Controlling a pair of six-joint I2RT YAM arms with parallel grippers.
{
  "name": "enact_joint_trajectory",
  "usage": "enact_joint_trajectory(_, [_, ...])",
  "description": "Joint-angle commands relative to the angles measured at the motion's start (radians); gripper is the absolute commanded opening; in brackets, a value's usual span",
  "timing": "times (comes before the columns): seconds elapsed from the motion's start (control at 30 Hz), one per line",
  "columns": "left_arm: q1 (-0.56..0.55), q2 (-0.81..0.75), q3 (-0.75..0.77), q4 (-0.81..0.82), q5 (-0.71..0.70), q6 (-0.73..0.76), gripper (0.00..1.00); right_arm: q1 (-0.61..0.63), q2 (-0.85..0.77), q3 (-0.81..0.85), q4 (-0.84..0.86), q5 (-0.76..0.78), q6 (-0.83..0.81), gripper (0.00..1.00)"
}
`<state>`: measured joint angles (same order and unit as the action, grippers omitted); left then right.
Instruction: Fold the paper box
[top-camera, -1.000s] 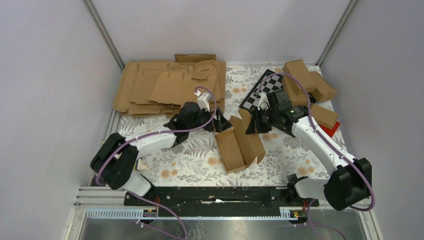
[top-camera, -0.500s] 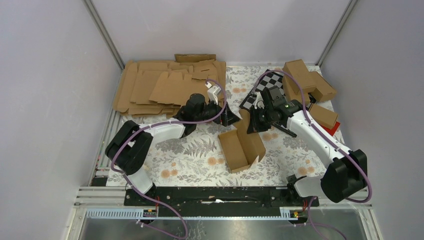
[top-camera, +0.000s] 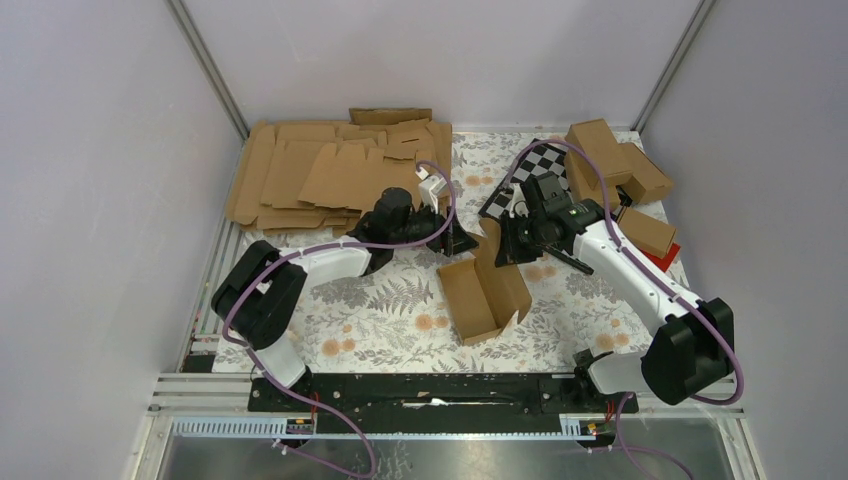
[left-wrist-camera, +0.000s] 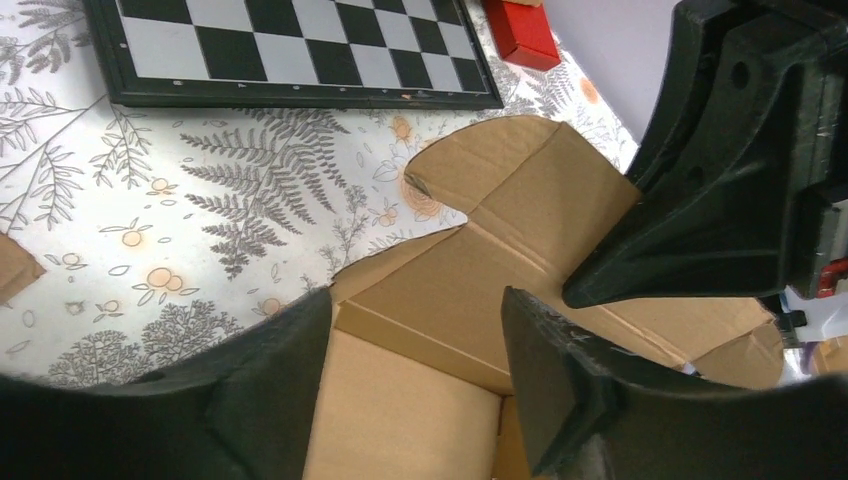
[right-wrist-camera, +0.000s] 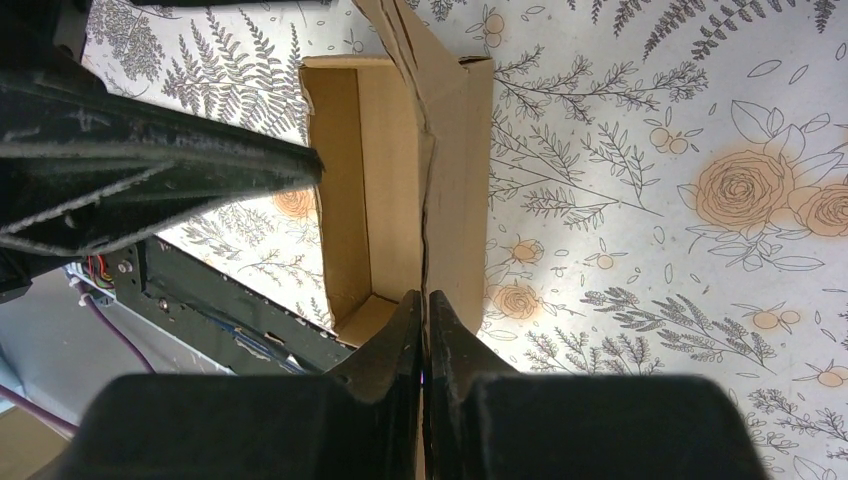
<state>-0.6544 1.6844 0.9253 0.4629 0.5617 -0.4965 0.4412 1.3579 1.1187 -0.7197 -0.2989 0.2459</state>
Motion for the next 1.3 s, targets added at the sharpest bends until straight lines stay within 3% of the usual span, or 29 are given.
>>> enact_joint_trajectory(0.0, [0.007, -0.027, 0.019, 0.006, -0.060, 0.038, 0.77, 0.017, 0.002, 0.043, 0.019, 0.001, -0.003, 0.07])
enact_joint_trajectory(0.1, [0.009, -0.003, 0.068, -0.037, -0.090, 0.052, 0.92, 0.017, -0.004, 0.037, 0.020, 0.004, -0.002, 0.07])
enact_joint_trajectory(0.23, [0.010, 0.070, 0.159, -0.056, -0.018, 0.047, 0.91, 0.017, -0.006, 0.035, 0.028, -0.002, 0.002, 0.07])
enact_joint_trajectory(0.4, [0.010, 0.108, 0.165, -0.075, 0.133, 0.017, 0.66, 0.018, 0.000, 0.037, 0.027, 0.034, 0.013, 0.07])
enact_joint_trajectory(0.63, [0.007, 0.045, 0.053, -0.042, 0.102, 0.021, 0.31, 0.022, 0.019, 0.061, 0.027, 0.079, 0.028, 0.07])
enact_joint_trajectory(0.77, [0.001, 0.057, 0.064, -0.060, 0.089, 0.039, 0.21, 0.041, 0.029, 0.072, 0.026, 0.080, 0.038, 0.08])
enact_joint_trajectory(0.9, [-0.012, 0.061, 0.060, -0.075, 0.044, 0.055, 0.06, 0.063, 0.031, 0.081, 0.029, 0.084, 0.061, 0.31])
enact_joint_trajectory(0.97, [-0.014, 0.052, 0.045, -0.075, 0.003, 0.060, 0.00, 0.079, 0.029, 0.080, 0.027, 0.087, 0.070, 0.48])
enact_joint_trajectory(1.13, [-0.014, 0.017, 0.004, -0.068, -0.069, 0.099, 0.00, 0.090, -0.009, 0.050, 0.037, 0.092, 0.082, 0.64])
enact_joint_trajectory(1.27, [-0.014, -0.012, -0.031, -0.042, -0.109, 0.116, 0.00, 0.089, -0.093, -0.021, 0.090, 0.042, 0.088, 0.87])
